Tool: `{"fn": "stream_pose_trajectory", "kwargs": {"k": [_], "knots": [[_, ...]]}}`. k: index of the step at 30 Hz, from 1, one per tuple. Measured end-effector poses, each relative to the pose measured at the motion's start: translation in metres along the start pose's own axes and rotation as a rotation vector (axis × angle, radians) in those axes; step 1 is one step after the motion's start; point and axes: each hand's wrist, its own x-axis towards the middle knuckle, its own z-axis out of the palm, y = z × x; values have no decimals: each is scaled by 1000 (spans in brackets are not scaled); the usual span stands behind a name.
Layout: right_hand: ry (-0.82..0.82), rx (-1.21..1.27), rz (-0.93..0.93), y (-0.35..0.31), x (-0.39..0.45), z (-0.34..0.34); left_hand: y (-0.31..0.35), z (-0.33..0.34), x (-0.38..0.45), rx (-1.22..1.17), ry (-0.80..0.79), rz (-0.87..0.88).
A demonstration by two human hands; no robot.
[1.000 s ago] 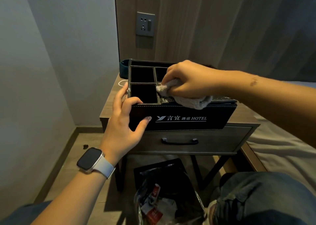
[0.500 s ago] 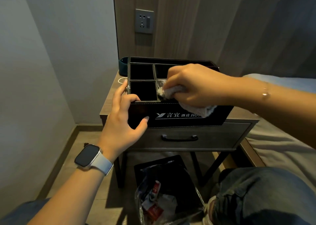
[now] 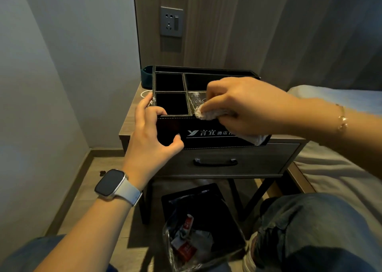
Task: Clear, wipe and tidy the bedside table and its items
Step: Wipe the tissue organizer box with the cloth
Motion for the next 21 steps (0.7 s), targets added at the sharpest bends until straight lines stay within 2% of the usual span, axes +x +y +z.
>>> {"fn": "stream_pose_trajectory", "kwargs": {"k": [6, 9, 13, 15, 18, 19, 21], "knots": [[92, -4, 75, 4, 22, 11, 2, 1, -1, -9, 7, -12], [80, -36, 88, -10, 1, 24, 1, -1, 0, -9, -6, -16], [98, 47, 138, -2, -37, 17, 7, -3, 0, 43, -42, -26], [191, 152, 279, 10, -59, 15, 14, -3, 1, 184, -28, 78], [344, 220, 604, 29, -83, 16, 29, 2, 6, 596, -116, 401], [343, 211, 711, 35, -87, 19, 32, 4, 8, 695, -163, 438], [261, 214, 870, 46, -88, 29, 36, 9, 11, 783, -202, 406]]}}
